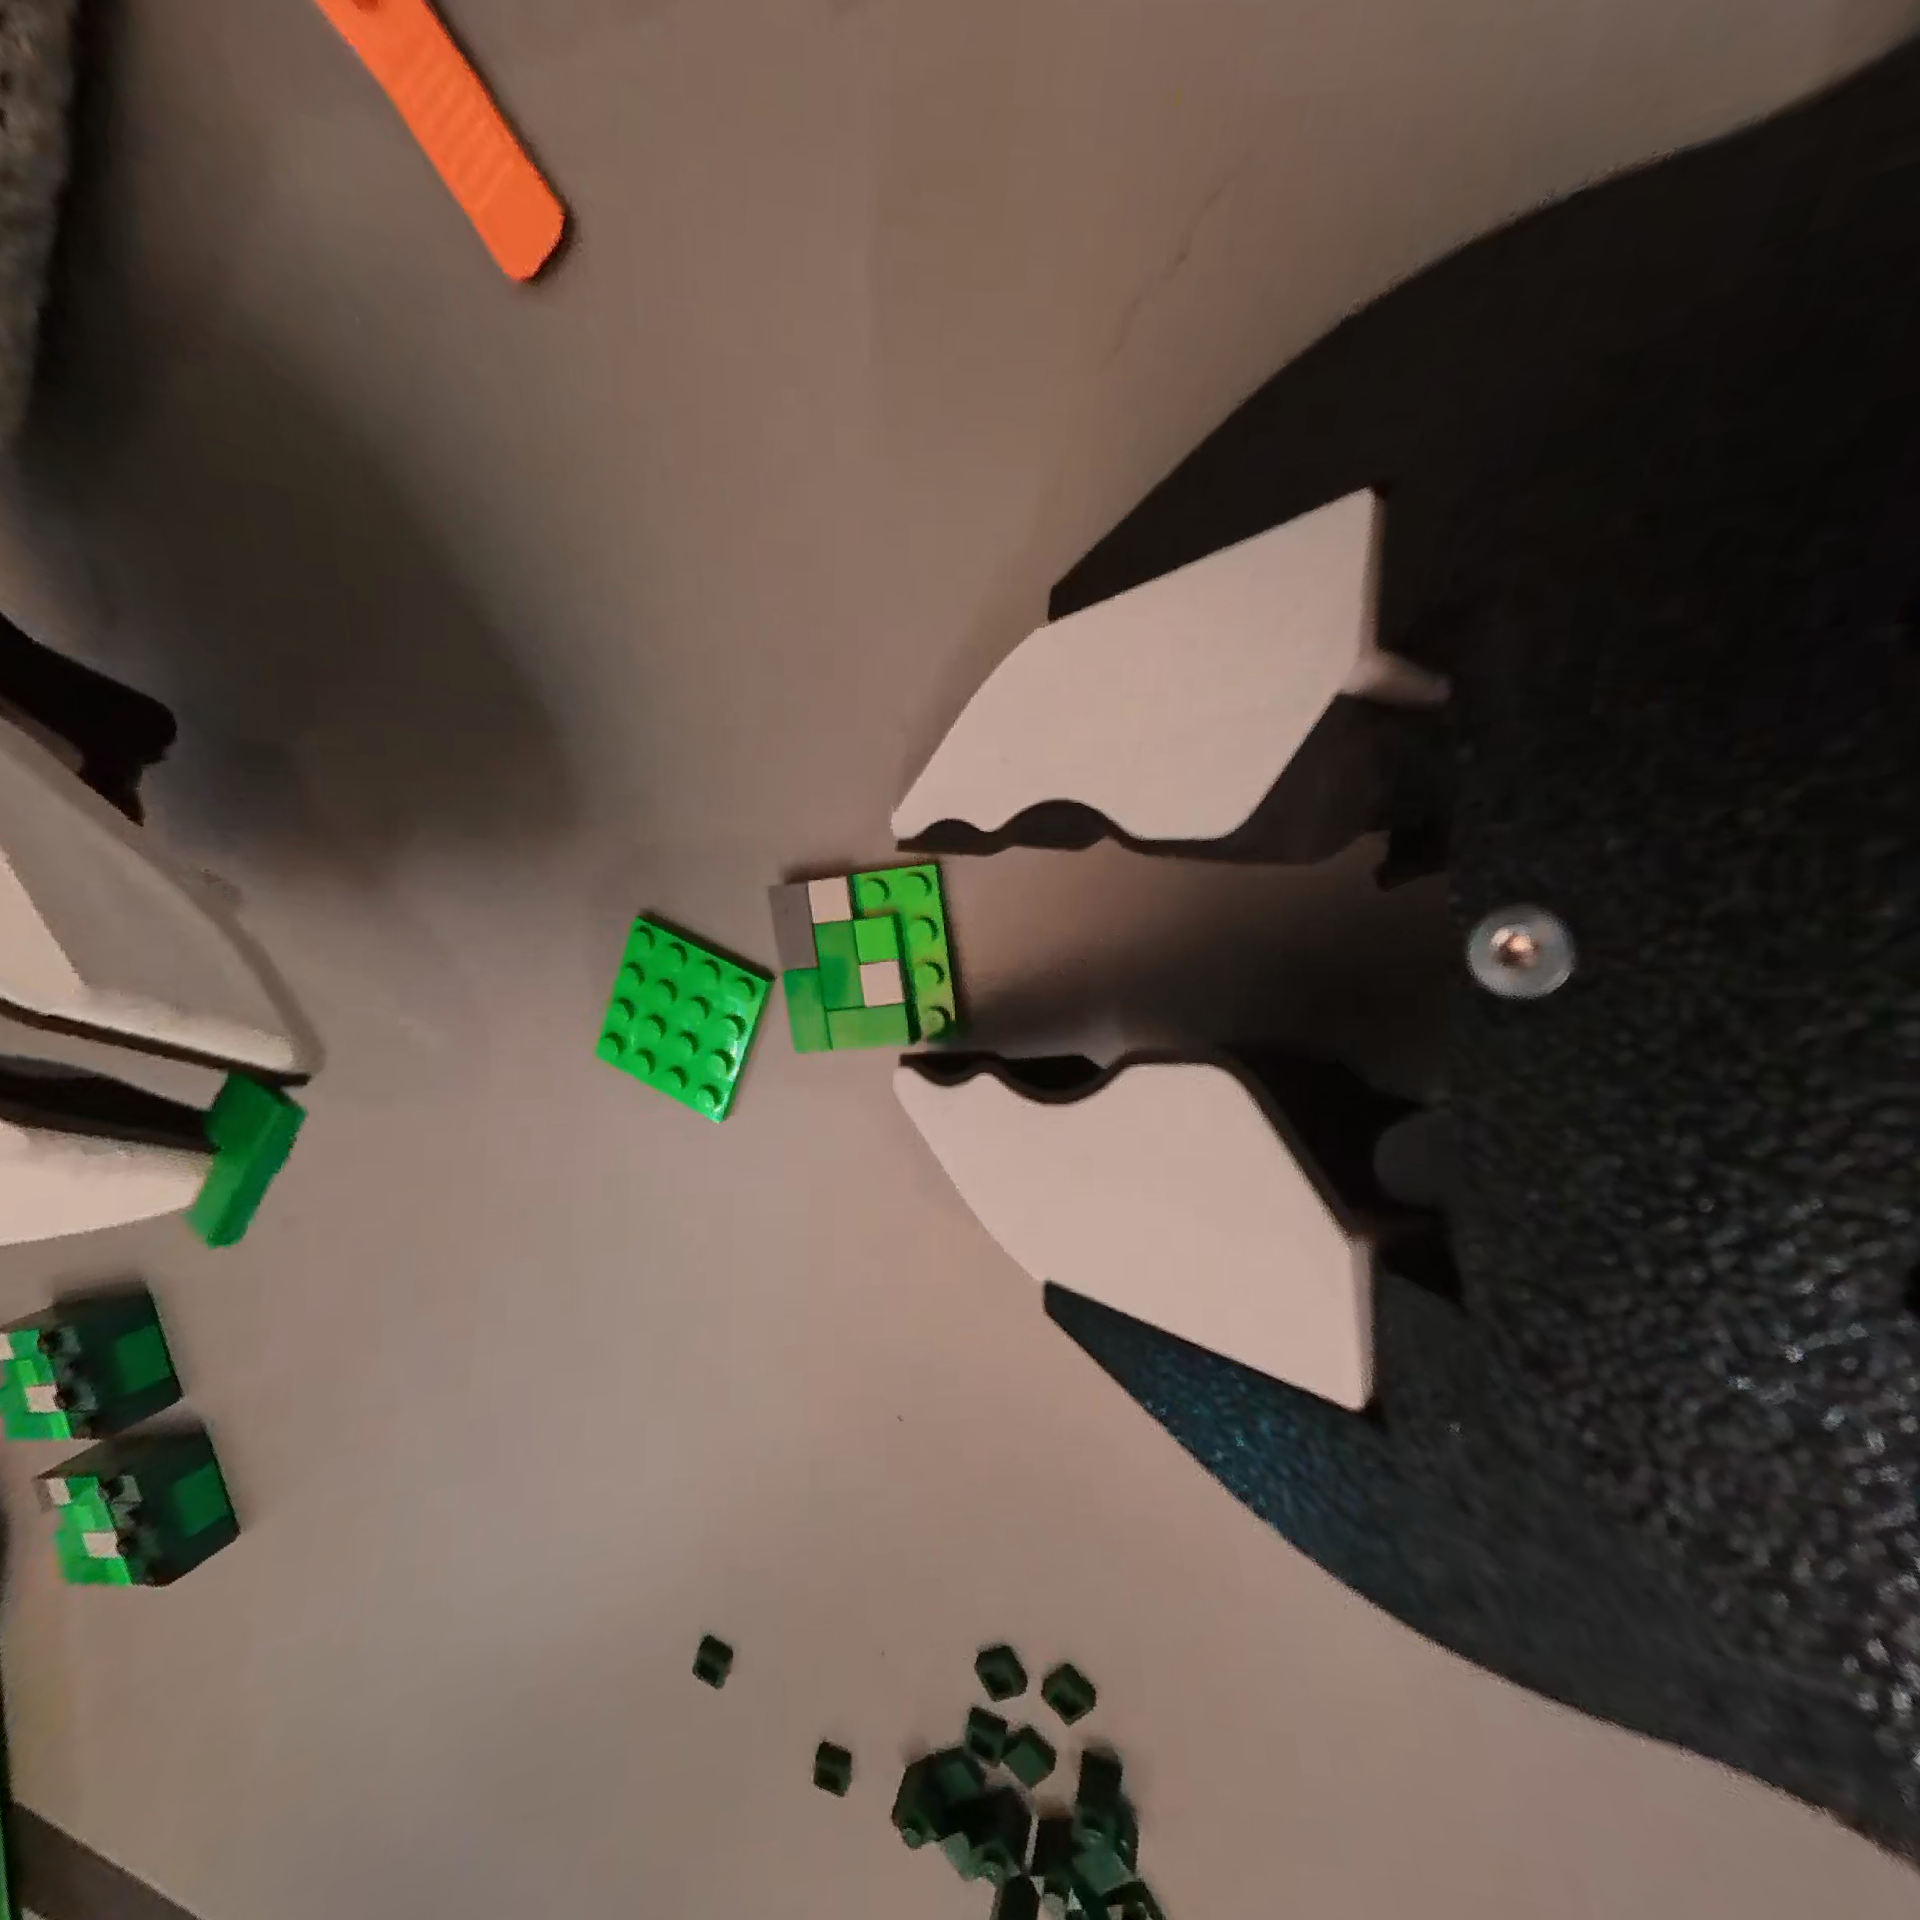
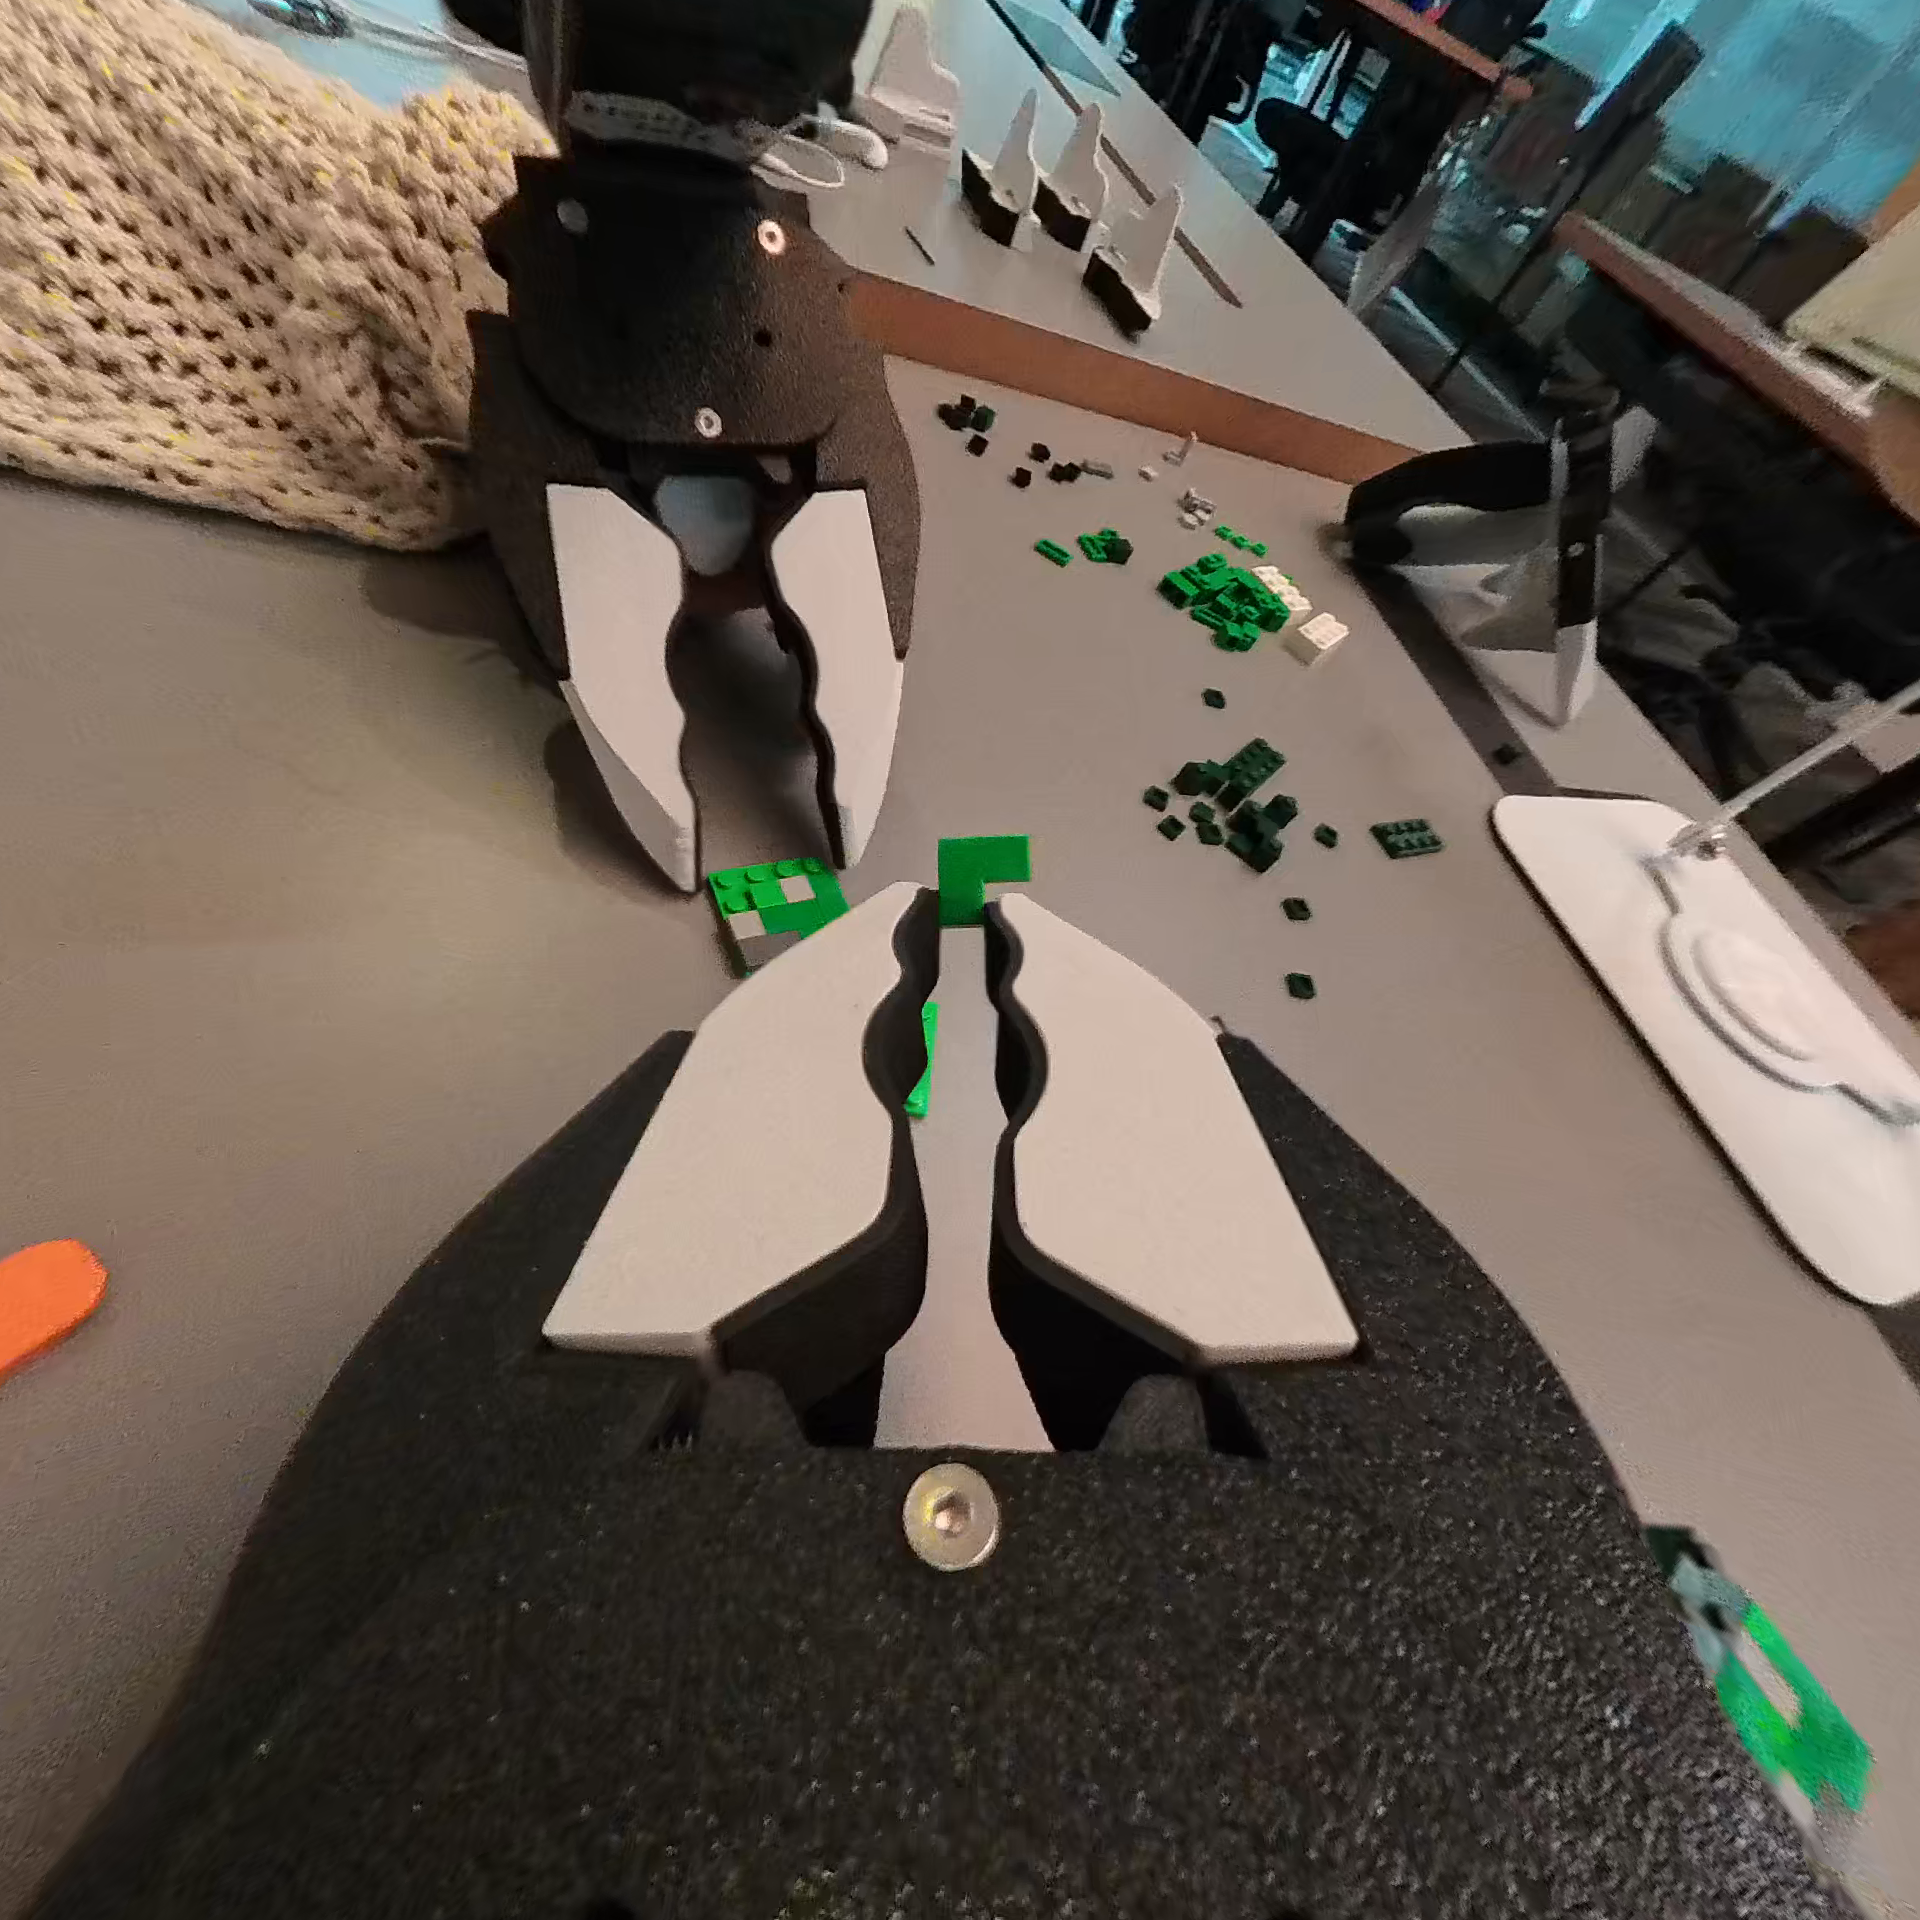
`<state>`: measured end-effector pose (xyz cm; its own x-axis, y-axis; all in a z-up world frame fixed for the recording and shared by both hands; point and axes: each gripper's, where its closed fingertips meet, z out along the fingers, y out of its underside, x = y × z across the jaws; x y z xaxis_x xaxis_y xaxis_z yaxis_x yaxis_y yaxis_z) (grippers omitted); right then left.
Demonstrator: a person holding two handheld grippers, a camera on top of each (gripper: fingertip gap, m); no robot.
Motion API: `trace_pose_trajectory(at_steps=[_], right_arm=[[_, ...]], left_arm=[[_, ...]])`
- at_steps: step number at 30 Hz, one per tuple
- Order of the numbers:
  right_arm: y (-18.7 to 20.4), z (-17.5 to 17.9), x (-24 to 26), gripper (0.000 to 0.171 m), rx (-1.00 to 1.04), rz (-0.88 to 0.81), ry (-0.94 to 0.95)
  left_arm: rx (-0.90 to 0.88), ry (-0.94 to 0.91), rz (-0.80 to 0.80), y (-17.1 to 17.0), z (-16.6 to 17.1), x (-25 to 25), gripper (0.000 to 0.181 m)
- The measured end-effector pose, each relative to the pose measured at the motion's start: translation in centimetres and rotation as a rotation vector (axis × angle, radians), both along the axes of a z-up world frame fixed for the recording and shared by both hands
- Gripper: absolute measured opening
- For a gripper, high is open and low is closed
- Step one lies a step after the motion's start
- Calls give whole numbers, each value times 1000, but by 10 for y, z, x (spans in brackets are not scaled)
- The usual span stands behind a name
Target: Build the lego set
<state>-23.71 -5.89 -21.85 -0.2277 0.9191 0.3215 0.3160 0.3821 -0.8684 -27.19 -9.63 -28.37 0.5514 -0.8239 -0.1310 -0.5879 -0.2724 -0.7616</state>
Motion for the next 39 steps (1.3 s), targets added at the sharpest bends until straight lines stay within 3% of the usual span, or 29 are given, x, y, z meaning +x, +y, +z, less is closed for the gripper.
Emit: trace_pose_trajectory(at_steps=[8, 10, 13, 15, 17, 21, 26, 35, 39], right_arm=[[-6, -15, 1, 8, -77, 47, -58], [-9, -17, 3, 8, -102, 69, -80], [-9, -18, 6, 7, -107, 83, -88], [-5, -19, 8, 7, -120, 71, -87], [0, -19, 11, 8, -146, 58, -83], [2, -18, 12, 8, -204, 65, -64], [-1, -21, 12, 8, -179, 73, -84], [-5, -22, 12, 7, -185, 99, -86], [-4, -22, 12, 8, -189, 98, -84]], left_arm=[[-12, -3, -1, 0, -1, 1, 30], [93, 42, -30, 1, 3, 1, 6], [225, 108, -24, 9, 17, 0, 6], [223, 24, 1, 14, 25, 5, 9], [178, -5, 30, 17, 23, 1, 25], [78, -70, 33, 11, 18, 0, 25], [-2, -73, 126, 22, 10, -7, 54], [-106, -60, 42, 35, -2, -7, 54], [-118, -55, 22, 36, -3, -8, 46]])
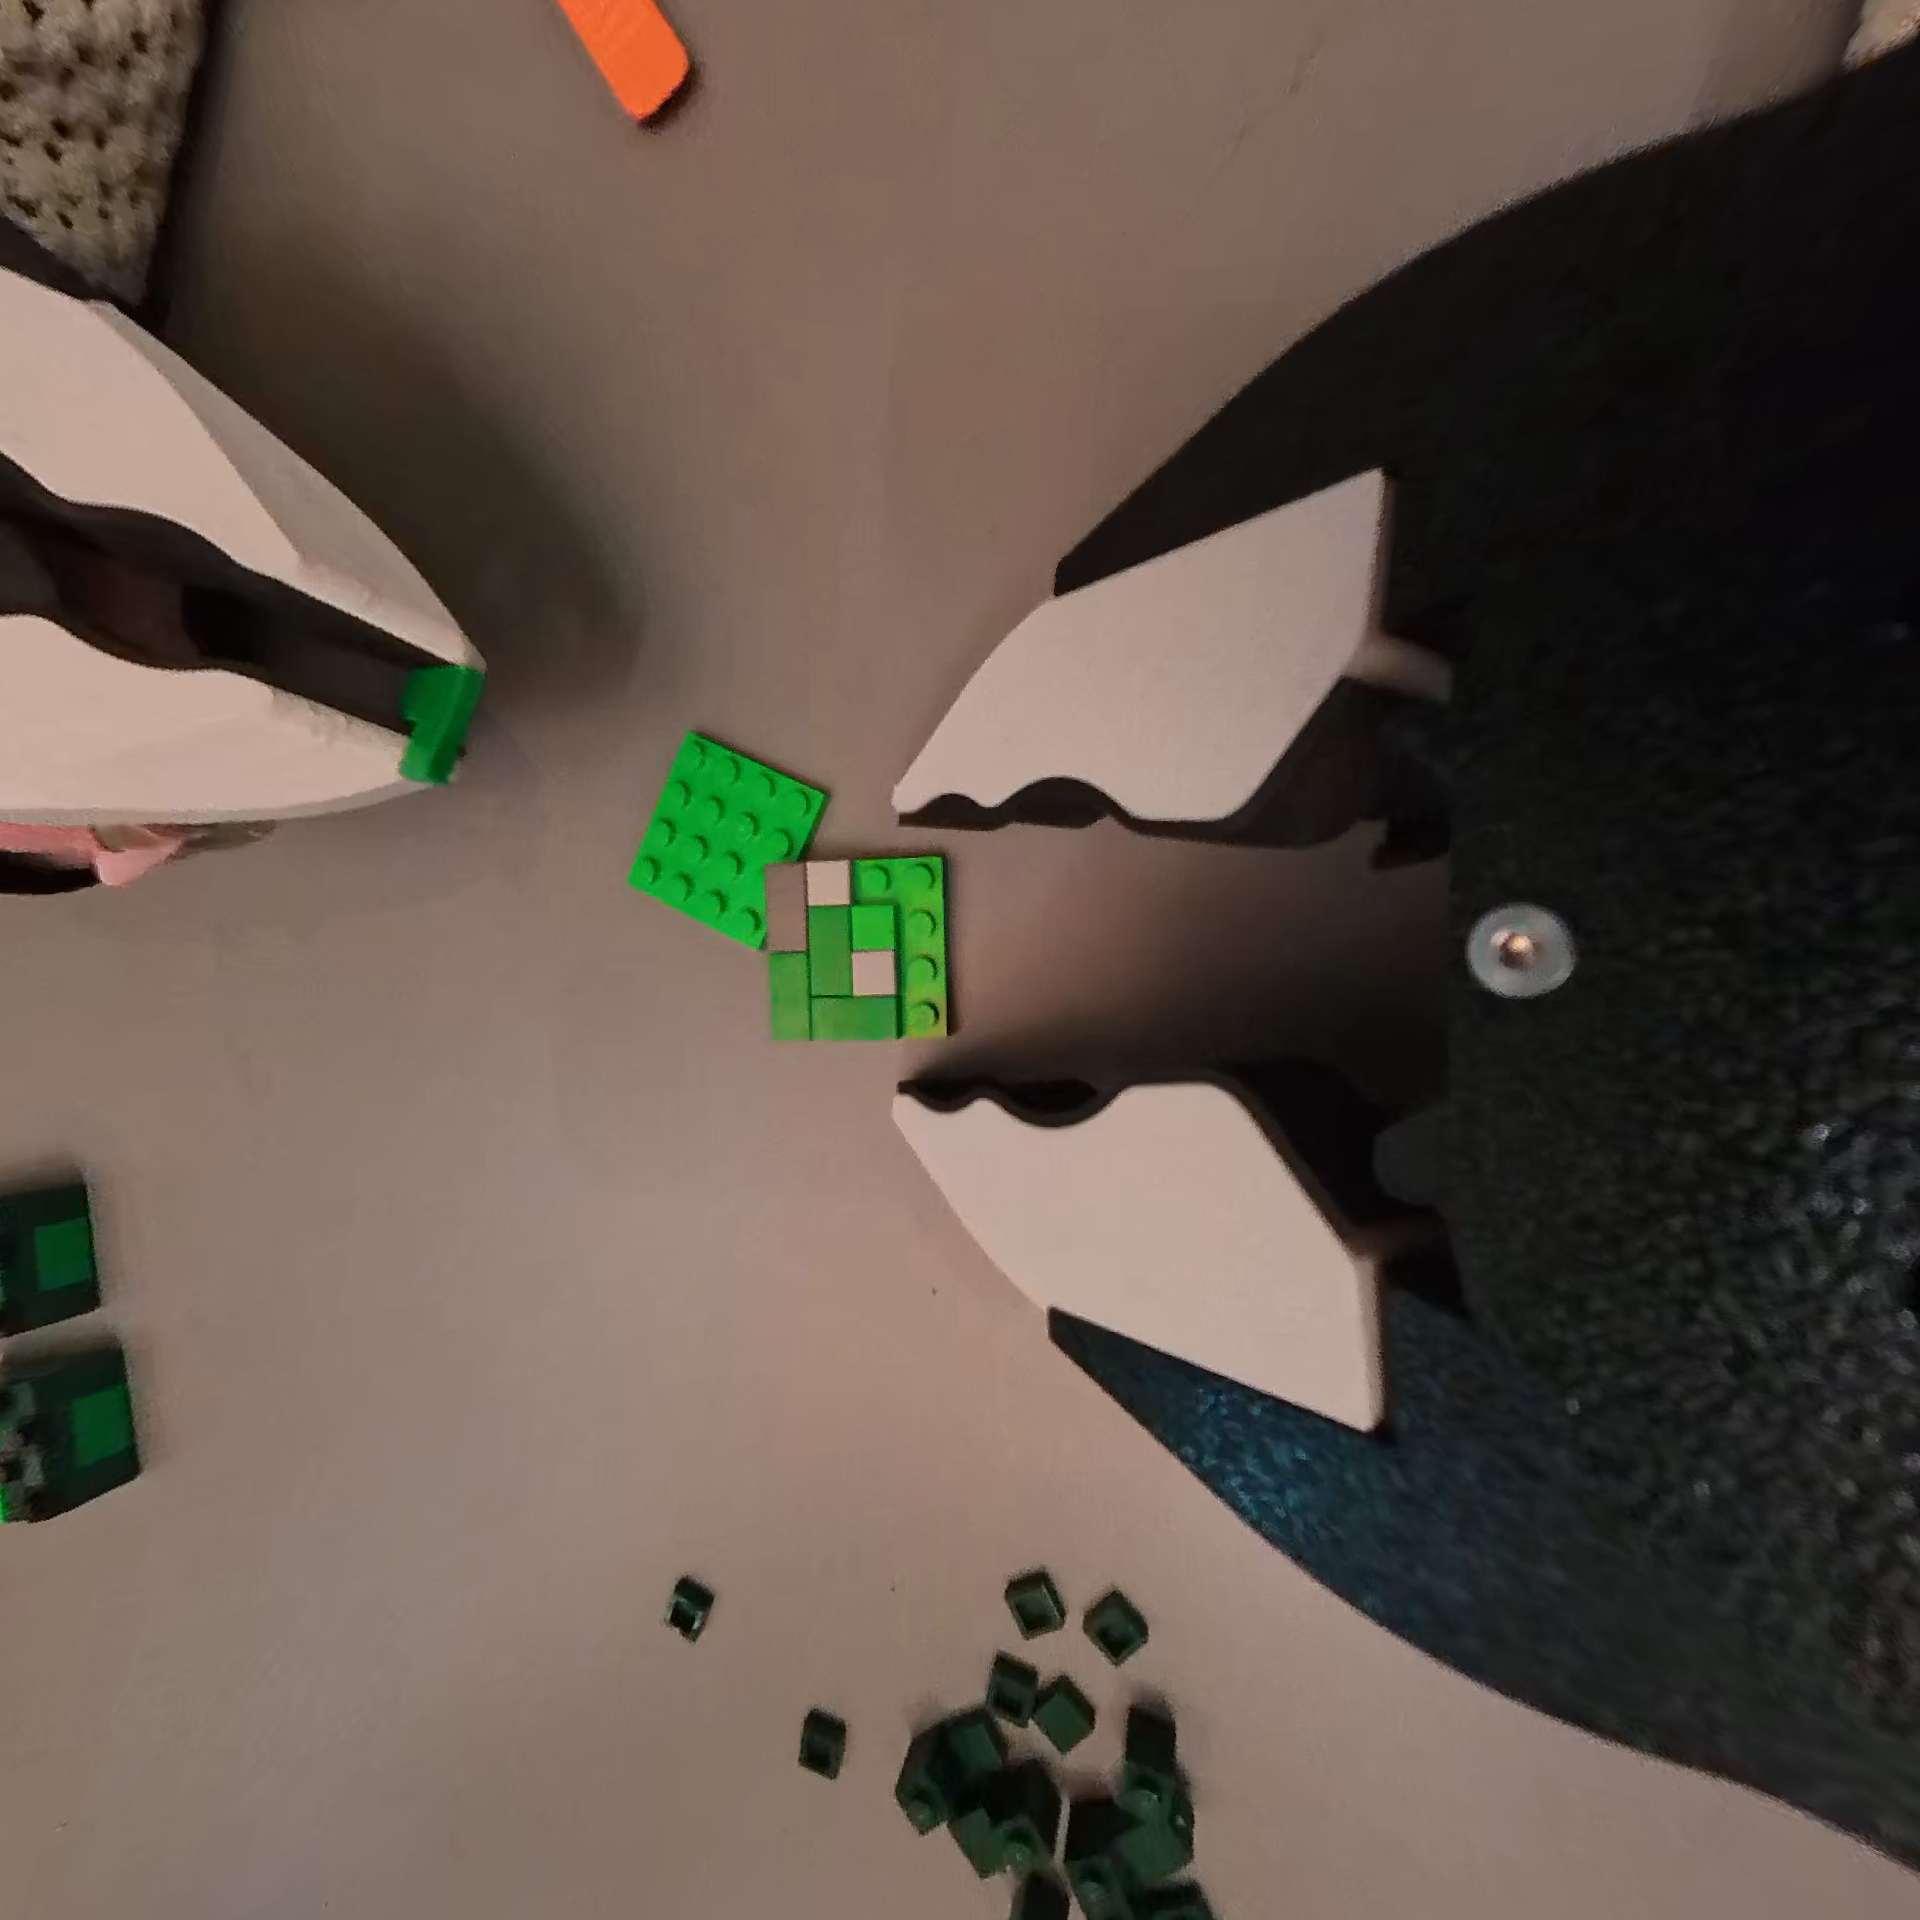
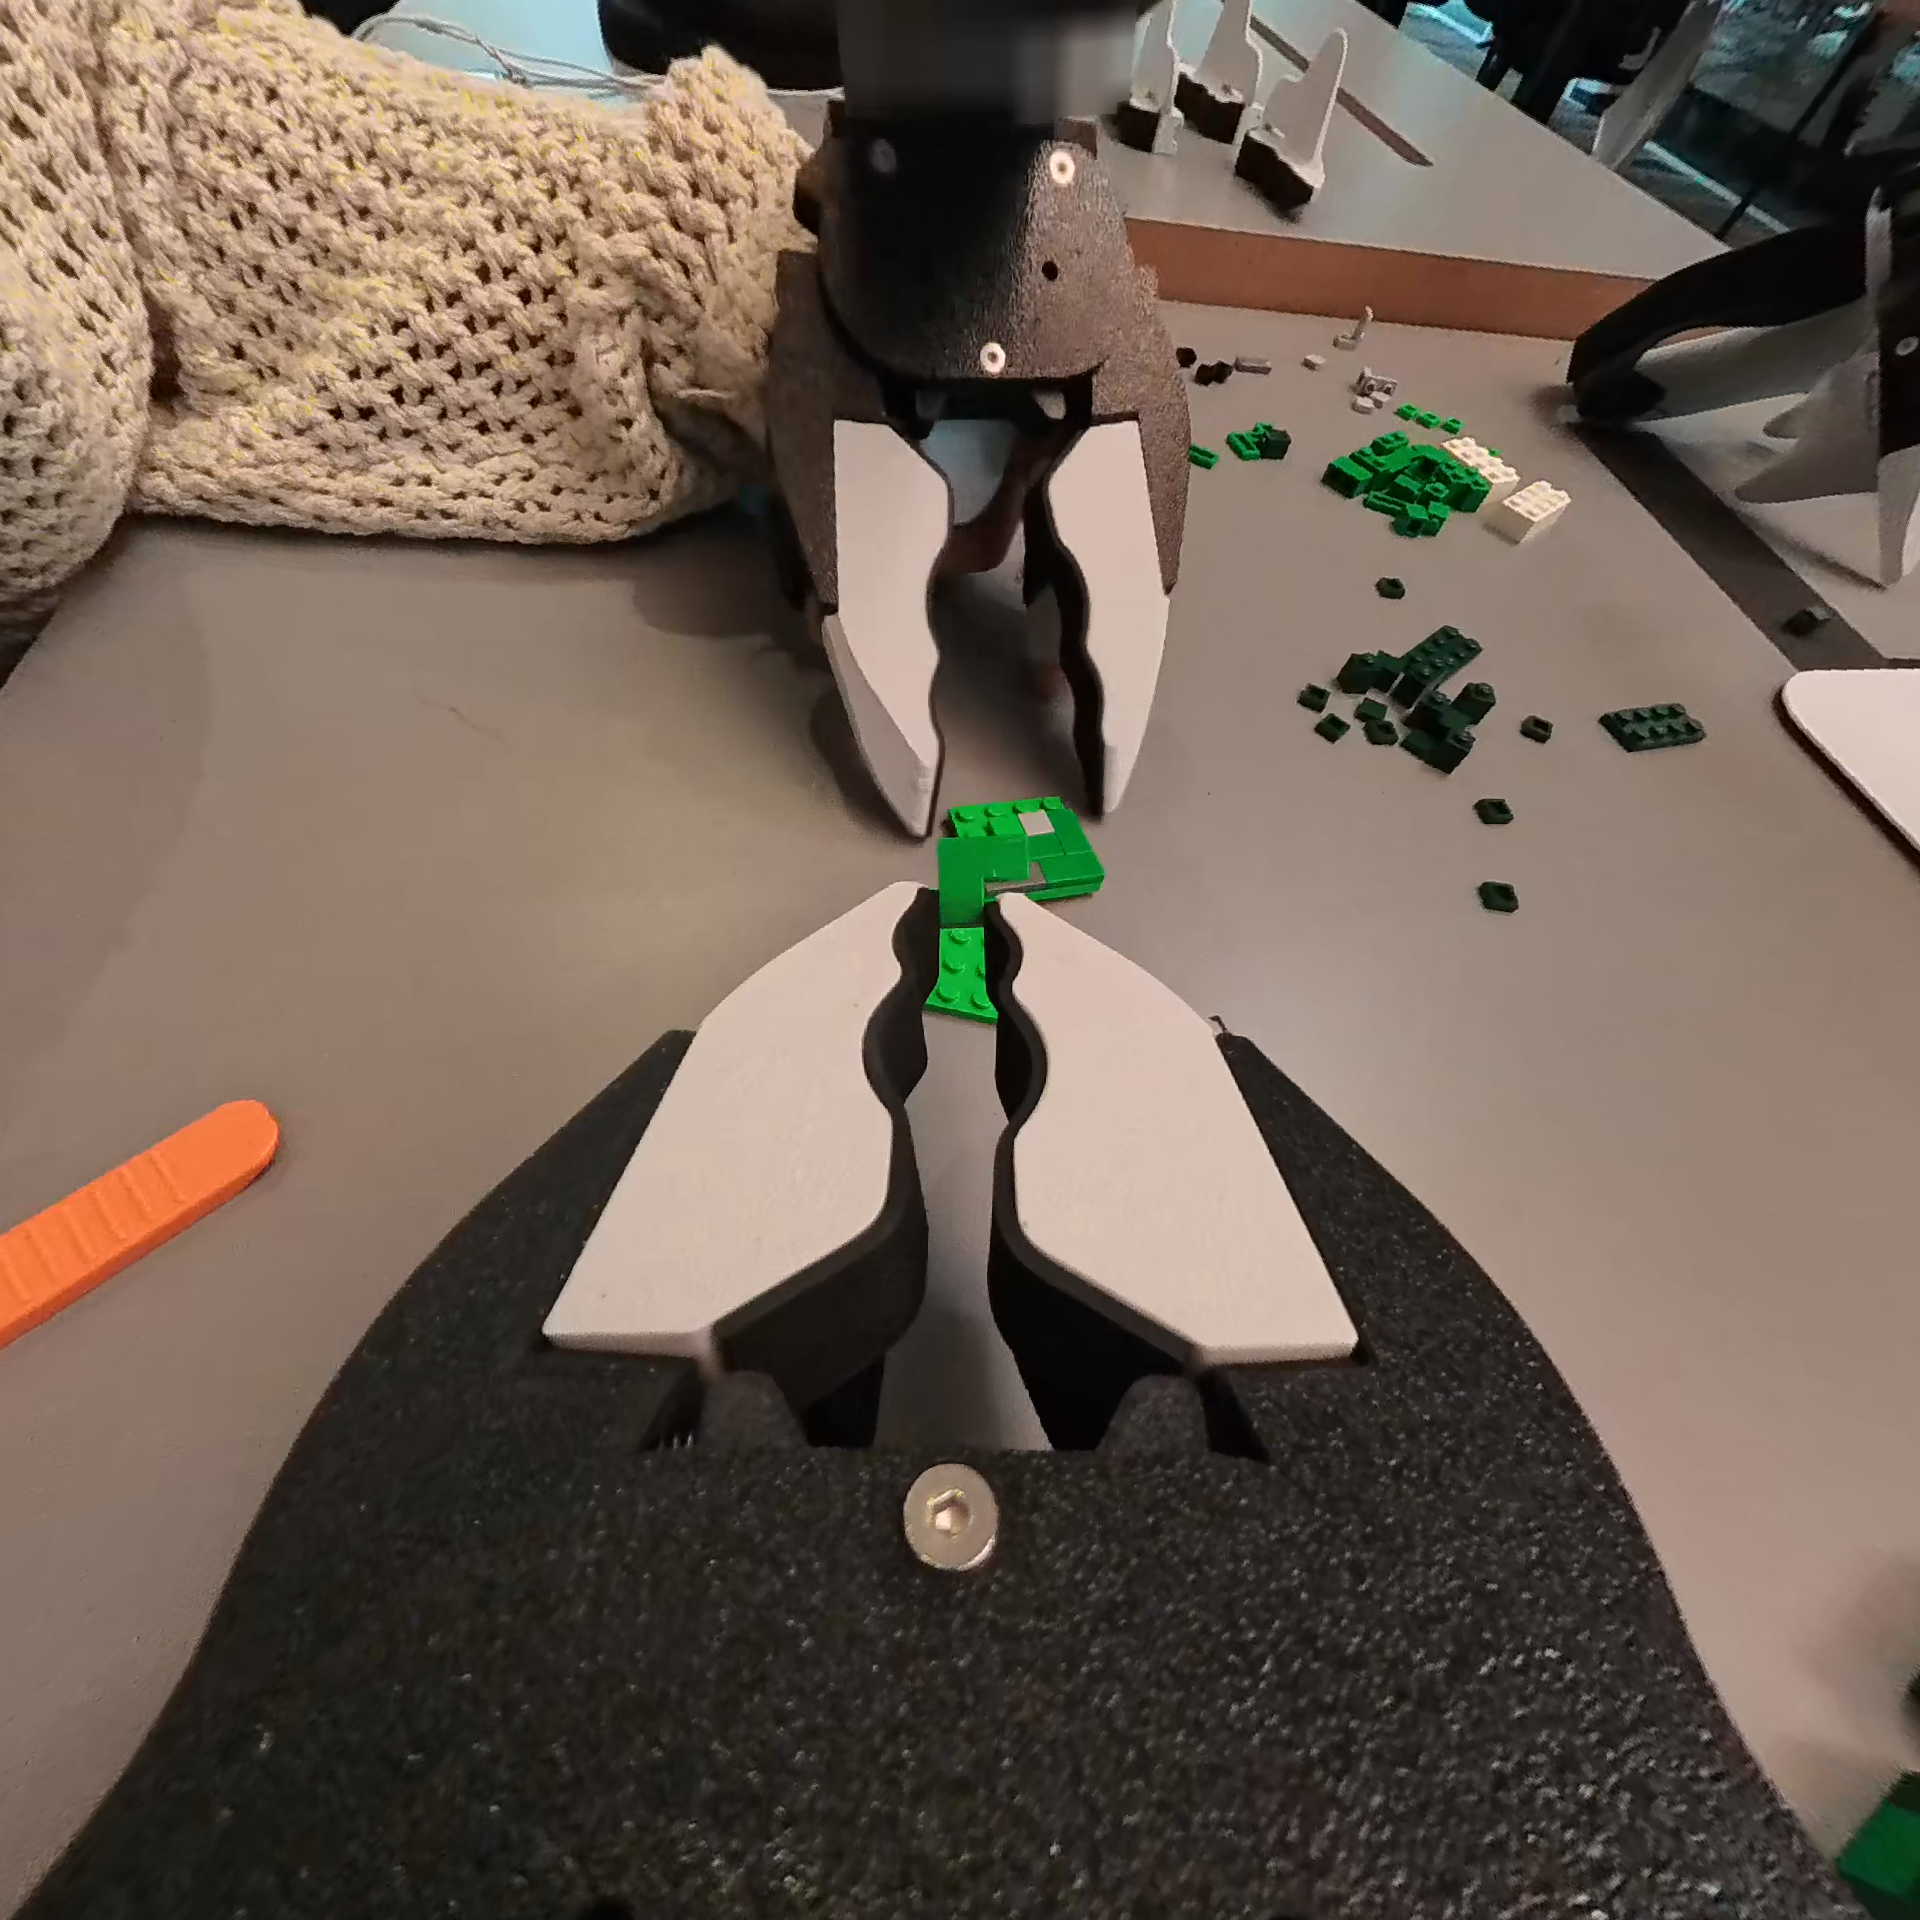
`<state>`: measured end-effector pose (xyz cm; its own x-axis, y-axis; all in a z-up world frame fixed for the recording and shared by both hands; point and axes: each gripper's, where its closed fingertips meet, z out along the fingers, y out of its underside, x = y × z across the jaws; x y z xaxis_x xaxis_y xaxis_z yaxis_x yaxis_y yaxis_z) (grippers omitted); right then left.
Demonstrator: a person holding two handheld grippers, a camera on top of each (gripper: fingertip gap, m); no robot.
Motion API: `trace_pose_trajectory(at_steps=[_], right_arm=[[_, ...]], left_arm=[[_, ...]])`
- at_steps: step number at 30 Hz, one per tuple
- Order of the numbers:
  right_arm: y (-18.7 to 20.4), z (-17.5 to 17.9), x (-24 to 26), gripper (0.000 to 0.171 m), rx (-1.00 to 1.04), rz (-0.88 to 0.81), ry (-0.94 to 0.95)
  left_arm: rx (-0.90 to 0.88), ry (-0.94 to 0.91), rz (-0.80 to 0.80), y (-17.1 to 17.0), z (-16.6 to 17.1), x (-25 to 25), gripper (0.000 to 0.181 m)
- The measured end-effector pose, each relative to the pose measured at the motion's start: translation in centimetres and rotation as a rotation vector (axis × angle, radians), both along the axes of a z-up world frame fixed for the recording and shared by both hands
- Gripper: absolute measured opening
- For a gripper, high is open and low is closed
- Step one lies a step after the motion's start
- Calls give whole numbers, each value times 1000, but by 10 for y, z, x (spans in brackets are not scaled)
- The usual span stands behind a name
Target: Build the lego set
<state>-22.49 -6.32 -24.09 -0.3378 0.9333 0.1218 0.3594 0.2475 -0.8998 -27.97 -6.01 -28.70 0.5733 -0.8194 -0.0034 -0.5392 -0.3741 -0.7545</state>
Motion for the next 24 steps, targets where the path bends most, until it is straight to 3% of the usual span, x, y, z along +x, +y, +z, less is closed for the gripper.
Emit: trace_pose_trajectory(at_steps=[4, 13, 19, 24], right_arm=[[0, -1, 0, 8, -12, 0, -5], [4, 4, 1, 8, -81, -5, 22], [2, 0, 1, 7, -45, 3, -1], [-4, -9, 2, 7, 2, 29, -53]], left_arm=[[18, 9, 1, 0, 0, 0, 33], [50, 25, 5, 0, 1, 0, 33], [169, 8, 43, 7, 14, 12, 32], [96, 17, -30, -5, 6, 42, 32]])
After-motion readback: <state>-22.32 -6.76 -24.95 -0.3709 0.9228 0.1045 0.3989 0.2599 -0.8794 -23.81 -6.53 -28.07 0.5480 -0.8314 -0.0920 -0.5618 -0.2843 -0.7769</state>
